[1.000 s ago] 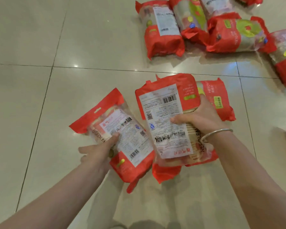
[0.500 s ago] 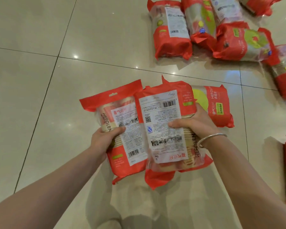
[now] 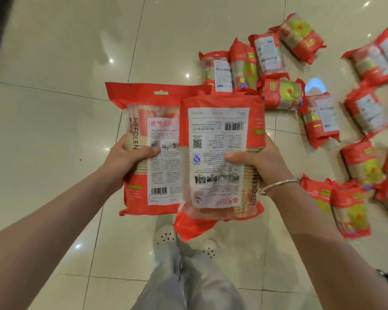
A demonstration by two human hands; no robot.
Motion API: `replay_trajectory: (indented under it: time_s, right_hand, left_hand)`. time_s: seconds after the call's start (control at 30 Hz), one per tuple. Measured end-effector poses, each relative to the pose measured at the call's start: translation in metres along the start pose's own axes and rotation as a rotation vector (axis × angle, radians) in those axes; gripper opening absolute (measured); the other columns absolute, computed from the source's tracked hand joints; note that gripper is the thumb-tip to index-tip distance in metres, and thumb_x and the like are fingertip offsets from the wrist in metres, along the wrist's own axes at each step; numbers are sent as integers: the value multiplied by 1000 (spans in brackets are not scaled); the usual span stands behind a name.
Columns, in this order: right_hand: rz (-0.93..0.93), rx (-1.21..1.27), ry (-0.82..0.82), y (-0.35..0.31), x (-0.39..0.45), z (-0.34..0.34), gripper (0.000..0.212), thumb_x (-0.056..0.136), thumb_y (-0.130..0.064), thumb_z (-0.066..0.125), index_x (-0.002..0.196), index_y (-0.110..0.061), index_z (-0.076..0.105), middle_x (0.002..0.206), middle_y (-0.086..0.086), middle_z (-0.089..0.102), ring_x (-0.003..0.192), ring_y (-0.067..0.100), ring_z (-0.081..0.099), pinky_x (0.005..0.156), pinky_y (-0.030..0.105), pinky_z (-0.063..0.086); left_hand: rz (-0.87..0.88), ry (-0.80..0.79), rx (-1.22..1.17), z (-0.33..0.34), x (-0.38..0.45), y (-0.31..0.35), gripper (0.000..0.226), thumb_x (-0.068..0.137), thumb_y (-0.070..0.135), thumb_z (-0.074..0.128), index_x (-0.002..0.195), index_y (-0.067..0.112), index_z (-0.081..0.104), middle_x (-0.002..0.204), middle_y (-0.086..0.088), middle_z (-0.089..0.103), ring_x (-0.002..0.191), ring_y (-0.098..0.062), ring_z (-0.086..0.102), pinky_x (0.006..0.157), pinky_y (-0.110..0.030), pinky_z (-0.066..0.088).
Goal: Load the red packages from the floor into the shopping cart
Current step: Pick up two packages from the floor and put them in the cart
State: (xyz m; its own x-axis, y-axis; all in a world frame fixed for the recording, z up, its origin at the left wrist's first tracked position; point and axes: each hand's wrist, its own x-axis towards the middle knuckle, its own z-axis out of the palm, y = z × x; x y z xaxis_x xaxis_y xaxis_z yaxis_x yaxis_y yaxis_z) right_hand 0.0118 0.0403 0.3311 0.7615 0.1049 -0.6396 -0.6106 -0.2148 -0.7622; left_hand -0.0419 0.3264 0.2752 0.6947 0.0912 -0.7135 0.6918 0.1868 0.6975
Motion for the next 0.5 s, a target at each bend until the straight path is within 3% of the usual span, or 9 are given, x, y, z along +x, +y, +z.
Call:
replay_trajectory:
  time_s: [0.27,0.33,0.43,0.5]
  right_hand:
    - [-192,13,-93,-241,-157,21,69,53,-8,85,117,-10,63,104,7,76,94,26,74,84,45,58]
    - [-243,21,-99,-289,-182,29,62,51,-9,87,110,-14,67,104,7,76,95,27,73,86,47,57]
    - [-305,35,-107,-351,-206,42,71,46,-17,91,113,-11,67,108,11,75,99,31,72,90,52,55]
    - [-346,37,-125,-387,-211,46,59,53,-9,87,109,-10,69,106,12,75,97,33,72,89,52,55]
  left_hand:
    - [208,-3,7,-34,-190,221,79,46,33,85,118,17,58,102,-6,76,88,-27,74,72,-37,59]
    - [251,23,-1,-42,-222,265,81,45,35,86,119,16,58,102,-8,76,89,-28,74,76,-41,59]
    - [305,64,-19,-52,-254,321,80,47,32,86,120,13,59,100,-7,76,89,-27,74,77,-40,58]
    - [338,90,-47,-58,-263,353,77,47,30,87,118,11,61,97,-7,77,87,-27,74,74,-37,58]
